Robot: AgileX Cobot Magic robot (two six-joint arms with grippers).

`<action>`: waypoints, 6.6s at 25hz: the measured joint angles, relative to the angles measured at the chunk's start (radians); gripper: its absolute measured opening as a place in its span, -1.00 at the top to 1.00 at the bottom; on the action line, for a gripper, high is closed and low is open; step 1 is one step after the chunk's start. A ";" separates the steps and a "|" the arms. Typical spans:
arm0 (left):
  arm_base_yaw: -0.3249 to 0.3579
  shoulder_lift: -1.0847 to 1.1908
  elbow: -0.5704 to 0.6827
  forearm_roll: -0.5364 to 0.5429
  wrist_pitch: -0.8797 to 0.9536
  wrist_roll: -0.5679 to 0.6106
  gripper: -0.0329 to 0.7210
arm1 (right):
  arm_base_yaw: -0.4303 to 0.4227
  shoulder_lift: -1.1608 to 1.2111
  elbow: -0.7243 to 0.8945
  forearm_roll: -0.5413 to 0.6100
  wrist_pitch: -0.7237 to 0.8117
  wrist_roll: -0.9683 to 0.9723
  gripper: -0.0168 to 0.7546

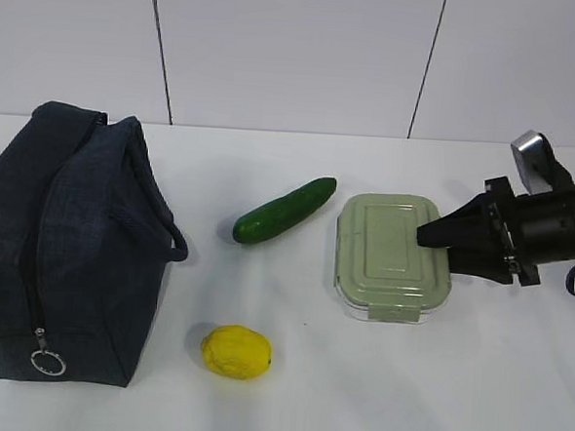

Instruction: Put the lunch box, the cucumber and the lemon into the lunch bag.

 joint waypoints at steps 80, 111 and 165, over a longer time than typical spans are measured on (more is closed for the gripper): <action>0.091 1.341 -0.410 -0.703 -0.120 0.364 0.93 | 0.046 -0.068 0.000 0.000 0.000 0.046 0.00; -0.047 1.255 -0.255 -0.812 -0.330 0.356 0.93 | 0.068 -0.144 -0.036 0.028 0.006 0.155 0.00; -0.056 1.255 -0.255 -0.814 -0.339 0.356 0.93 | 0.482 -0.144 -0.401 0.086 0.050 0.590 0.00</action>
